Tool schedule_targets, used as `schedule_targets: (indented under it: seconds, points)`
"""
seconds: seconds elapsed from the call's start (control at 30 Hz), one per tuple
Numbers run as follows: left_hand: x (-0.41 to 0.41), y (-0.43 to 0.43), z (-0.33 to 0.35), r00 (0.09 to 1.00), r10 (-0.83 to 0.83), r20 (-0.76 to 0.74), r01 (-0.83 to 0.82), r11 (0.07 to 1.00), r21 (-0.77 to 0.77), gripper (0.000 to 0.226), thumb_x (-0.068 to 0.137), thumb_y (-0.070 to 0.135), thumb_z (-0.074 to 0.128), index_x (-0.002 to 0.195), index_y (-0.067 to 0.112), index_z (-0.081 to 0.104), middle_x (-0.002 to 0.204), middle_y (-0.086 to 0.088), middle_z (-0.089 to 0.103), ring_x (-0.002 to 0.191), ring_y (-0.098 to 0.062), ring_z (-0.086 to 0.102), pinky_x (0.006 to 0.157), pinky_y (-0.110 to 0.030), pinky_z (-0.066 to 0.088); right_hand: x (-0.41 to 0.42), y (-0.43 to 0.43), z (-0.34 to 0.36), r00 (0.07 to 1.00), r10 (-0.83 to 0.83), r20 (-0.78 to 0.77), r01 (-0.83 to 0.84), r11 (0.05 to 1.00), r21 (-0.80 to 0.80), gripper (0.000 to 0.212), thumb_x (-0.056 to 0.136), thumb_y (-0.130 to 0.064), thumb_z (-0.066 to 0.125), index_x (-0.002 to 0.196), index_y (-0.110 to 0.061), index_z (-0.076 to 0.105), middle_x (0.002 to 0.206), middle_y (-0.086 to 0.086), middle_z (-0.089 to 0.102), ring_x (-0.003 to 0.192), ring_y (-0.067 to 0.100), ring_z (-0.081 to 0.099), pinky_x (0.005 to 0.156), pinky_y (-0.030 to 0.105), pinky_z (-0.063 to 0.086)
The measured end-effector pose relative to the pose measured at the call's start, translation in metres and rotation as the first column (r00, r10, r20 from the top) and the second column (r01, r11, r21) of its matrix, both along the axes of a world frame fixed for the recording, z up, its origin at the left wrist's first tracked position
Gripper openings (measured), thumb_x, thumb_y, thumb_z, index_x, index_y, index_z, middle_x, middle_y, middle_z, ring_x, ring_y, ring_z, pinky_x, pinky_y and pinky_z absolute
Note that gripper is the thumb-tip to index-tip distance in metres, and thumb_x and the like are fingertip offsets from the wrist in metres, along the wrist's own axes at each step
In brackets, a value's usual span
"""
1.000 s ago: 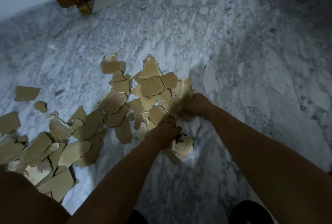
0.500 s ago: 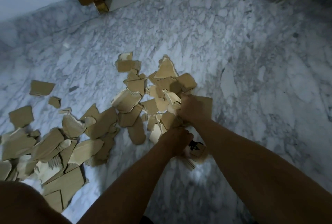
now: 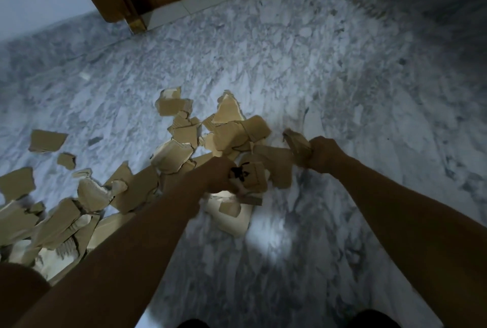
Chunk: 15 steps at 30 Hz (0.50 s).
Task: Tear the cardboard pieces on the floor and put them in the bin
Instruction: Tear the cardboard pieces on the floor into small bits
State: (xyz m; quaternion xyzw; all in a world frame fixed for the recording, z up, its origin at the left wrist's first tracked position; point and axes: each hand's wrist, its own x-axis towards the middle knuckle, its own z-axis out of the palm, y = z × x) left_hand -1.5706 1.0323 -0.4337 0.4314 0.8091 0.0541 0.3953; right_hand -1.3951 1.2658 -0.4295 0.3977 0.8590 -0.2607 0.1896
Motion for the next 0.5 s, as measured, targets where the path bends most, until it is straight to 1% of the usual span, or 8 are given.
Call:
schedule_targets:
  seconds: [0.03,0.07,0.13,0.2,0.3,0.37,0.43,0.5]
  points:
    - [0.000,0.002,-0.003,1.000,-0.019,-0.019,0.019,0.999,-0.026,0.051,0.063,0.049,0.087,0.103,0.020,0.073,0.096,-0.003,0.064,0.086,-0.020,0.060,0.066,-0.028,0.046,0.010,-0.001,-0.008,1.000,0.005,0.022,-0.006,1.000,0.012,0.021,0.086,-0.021,0.071,0.095,-0.003,0.066,0.092,0.014,0.066,0.094,0.033,0.068,0.068,0.030,0.048]
    - [0.003,0.002,-0.009,0.997,-0.053,-0.060,0.050,0.997,-0.058,0.056,0.063,0.054,0.085,0.109,0.023,0.071,0.105,-0.004,0.060,0.092,-0.022,0.058,0.073,-0.030,0.049,0.019,-0.004,-0.017,1.000,0.005,0.031,-0.006,1.000,0.021,0.025,0.086,-0.021,0.070,0.103,-0.003,0.065,0.103,0.017,0.067,0.101,0.035,0.066,0.075,0.032,0.050]
    - [0.012,0.001,-0.018,0.979,-0.108,-0.173,0.095,0.992,-0.085,0.065,0.067,0.055,0.081,0.123,0.026,0.064,0.122,-0.008,0.048,0.108,-0.028,0.051,0.090,-0.042,0.051,0.034,-0.014,-0.030,0.999,-0.024,0.049,0.024,1.000,0.015,0.036,0.089,-0.023,0.067,0.118,-0.003,0.060,0.117,0.020,0.064,0.109,0.037,0.062,0.085,0.036,0.050]
    - [0.022,-0.003,-0.025,0.968,-0.074,-0.241,0.067,0.997,-0.039,0.069,0.070,0.049,0.081,0.129,0.023,0.059,0.129,-0.009,0.045,0.115,-0.030,0.047,0.096,-0.045,0.048,0.045,-0.020,-0.037,0.996,-0.074,0.053,0.074,0.997,0.007,0.039,0.091,-0.023,0.065,0.122,-0.002,0.057,0.119,0.020,0.062,0.109,0.037,0.061,0.082,0.036,0.048]
    - [0.027,-0.005,-0.032,0.963,-0.041,-0.267,0.043,0.999,0.003,0.071,0.071,0.048,0.081,0.132,0.020,0.057,0.129,-0.007,0.044,0.115,-0.030,0.048,0.095,-0.043,0.047,0.049,-0.011,-0.042,0.990,-0.104,0.093,0.108,0.994,-0.035,0.036,0.091,-0.023,0.064,0.117,-0.001,0.058,0.118,0.020,0.062,0.106,0.035,0.062,0.073,0.031,0.044]
    - [0.029,-0.007,-0.032,0.977,-0.019,-0.214,0.026,0.999,0.031,0.071,0.068,0.048,0.083,0.129,0.020,0.059,0.129,-0.006,0.044,0.112,-0.031,0.052,0.093,-0.042,0.048,0.047,-0.003,-0.037,0.988,-0.131,0.078,0.137,0.988,-0.067,0.031,0.091,-0.025,0.064,0.112,-0.002,0.060,0.115,0.019,0.064,0.100,0.033,0.063,0.072,0.030,0.043]
    - [0.033,-0.009,-0.030,0.982,-0.015,-0.186,0.024,0.999,0.045,0.066,0.068,0.048,0.082,0.125,0.022,0.061,0.126,-0.004,0.050,0.110,-0.029,0.055,0.091,-0.041,0.049,0.038,0.000,-0.027,0.995,-0.098,0.026,0.100,0.988,-0.118,0.028,0.091,-0.028,0.065,0.107,-0.006,0.061,0.109,0.011,0.065,0.093,0.028,0.061,0.073,0.029,0.043]
    - [0.035,-0.011,-0.026,0.971,-0.025,-0.238,0.040,0.997,0.059,0.060,0.071,0.051,0.079,0.122,0.024,0.062,0.121,-0.001,0.054,0.109,-0.025,0.055,0.088,-0.040,0.048,0.018,-0.006,-0.011,0.996,-0.034,-0.083,0.018,0.981,-0.192,0.030,0.089,-0.027,0.070,0.110,-0.007,0.063,0.103,0.007,0.063,0.097,0.025,0.061,0.076,0.031,0.045]
